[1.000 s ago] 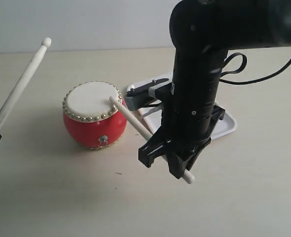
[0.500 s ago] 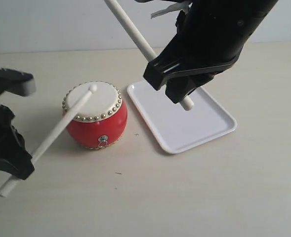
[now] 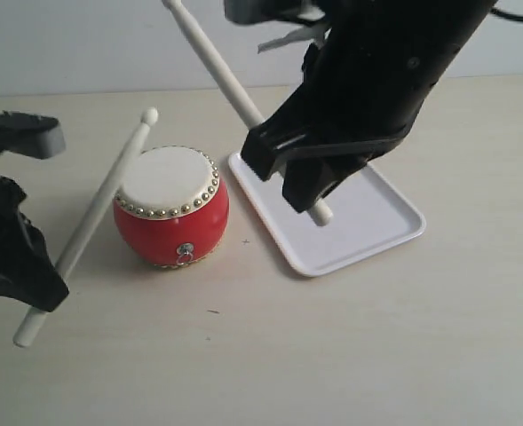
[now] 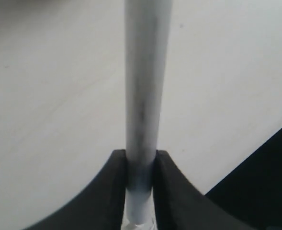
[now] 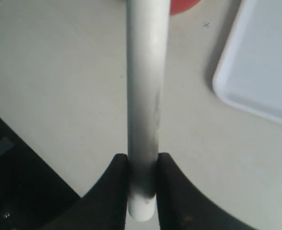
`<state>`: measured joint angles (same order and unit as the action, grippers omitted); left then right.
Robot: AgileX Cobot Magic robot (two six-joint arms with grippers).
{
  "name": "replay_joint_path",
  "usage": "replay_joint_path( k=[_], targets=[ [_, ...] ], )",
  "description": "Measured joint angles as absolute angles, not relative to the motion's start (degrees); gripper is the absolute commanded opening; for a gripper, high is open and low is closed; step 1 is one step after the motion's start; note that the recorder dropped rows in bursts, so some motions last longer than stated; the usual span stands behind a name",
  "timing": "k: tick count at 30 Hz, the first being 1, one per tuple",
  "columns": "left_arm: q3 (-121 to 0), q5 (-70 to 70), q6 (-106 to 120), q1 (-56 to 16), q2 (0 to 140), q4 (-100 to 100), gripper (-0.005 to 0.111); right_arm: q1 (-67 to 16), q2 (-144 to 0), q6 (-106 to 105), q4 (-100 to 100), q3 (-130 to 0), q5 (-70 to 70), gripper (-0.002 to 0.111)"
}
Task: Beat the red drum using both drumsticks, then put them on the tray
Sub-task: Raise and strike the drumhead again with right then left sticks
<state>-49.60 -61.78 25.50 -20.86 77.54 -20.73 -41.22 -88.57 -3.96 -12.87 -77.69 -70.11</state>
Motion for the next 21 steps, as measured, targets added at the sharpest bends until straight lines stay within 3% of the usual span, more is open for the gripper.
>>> replay_joint_path(
  k=[12,21],
  targets=[
    [-43.24,-64.01,17.01,-20.86,62.3,-10.68,0.0,-41.22,-106.33,-7.14,-15.03,-73.38,-70.11,0.0],
    [-42.84,-63.94,16.47,-20.86,61.29,-9.91,0.0,-41.22,-98.98,-7.25,-14.16,-73.38,-70.0,0.0]
  ],
)
